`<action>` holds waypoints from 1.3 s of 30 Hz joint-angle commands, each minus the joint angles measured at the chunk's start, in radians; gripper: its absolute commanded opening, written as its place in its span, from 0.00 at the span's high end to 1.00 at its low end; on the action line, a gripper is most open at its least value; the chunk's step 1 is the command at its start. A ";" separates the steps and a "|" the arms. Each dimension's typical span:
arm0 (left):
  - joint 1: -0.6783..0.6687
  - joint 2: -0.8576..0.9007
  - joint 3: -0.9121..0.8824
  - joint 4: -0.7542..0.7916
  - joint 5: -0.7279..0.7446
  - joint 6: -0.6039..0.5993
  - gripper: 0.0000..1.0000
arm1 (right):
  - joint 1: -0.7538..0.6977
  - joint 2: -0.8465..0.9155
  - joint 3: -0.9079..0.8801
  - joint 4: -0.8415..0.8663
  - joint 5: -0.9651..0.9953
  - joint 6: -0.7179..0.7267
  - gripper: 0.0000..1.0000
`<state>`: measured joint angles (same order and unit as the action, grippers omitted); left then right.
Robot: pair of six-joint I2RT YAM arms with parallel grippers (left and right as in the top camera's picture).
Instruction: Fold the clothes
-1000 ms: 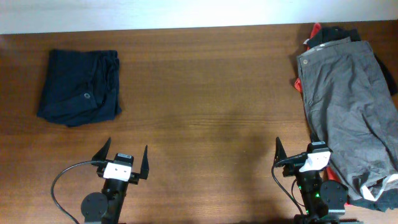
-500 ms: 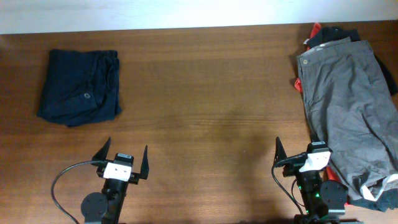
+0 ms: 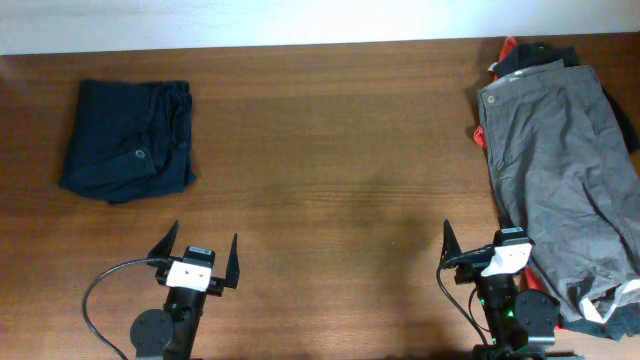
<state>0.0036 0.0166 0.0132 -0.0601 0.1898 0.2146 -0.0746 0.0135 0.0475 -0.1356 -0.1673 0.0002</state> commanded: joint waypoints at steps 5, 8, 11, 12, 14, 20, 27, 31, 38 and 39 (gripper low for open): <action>0.006 -0.010 -0.004 0.000 0.001 -0.011 0.01 | -0.005 -0.010 -0.010 0.007 -0.017 0.030 0.01; 0.006 -0.010 -0.004 0.015 0.053 -0.017 0.01 | -0.005 -0.010 -0.005 0.009 -0.019 0.108 0.01; 0.006 -0.010 -0.004 0.042 0.122 -0.042 0.01 | -0.005 -0.009 0.024 0.006 -0.036 0.117 0.01; 0.006 -0.010 -0.004 0.052 0.124 -0.077 0.01 | -0.005 -0.005 0.050 0.001 -0.036 0.117 0.01; 0.006 -0.007 -0.002 0.078 0.134 -0.140 0.01 | -0.005 0.015 0.100 -0.010 -0.035 0.117 0.01; 0.006 0.118 0.099 0.090 0.156 -0.171 0.01 | -0.005 0.218 0.332 -0.059 -0.032 0.116 0.02; 0.006 0.541 0.493 0.002 0.200 -0.177 0.01 | -0.005 0.626 0.770 -0.270 -0.031 0.109 0.02; 0.006 0.798 0.737 -0.090 0.227 -0.177 0.01 | -0.005 0.798 0.963 -0.365 -0.026 0.108 0.01; -0.001 1.285 1.233 -0.409 0.267 -0.153 0.01 | -0.005 1.126 1.279 -0.578 0.024 0.030 0.01; -0.007 1.345 1.294 -0.448 0.267 -0.127 0.01 | -0.005 1.171 1.313 -0.605 0.024 0.008 0.02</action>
<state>0.0032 1.2381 1.1725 -0.4519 0.4244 0.0467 -0.0753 1.1030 1.2819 -0.6956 -0.1658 0.0734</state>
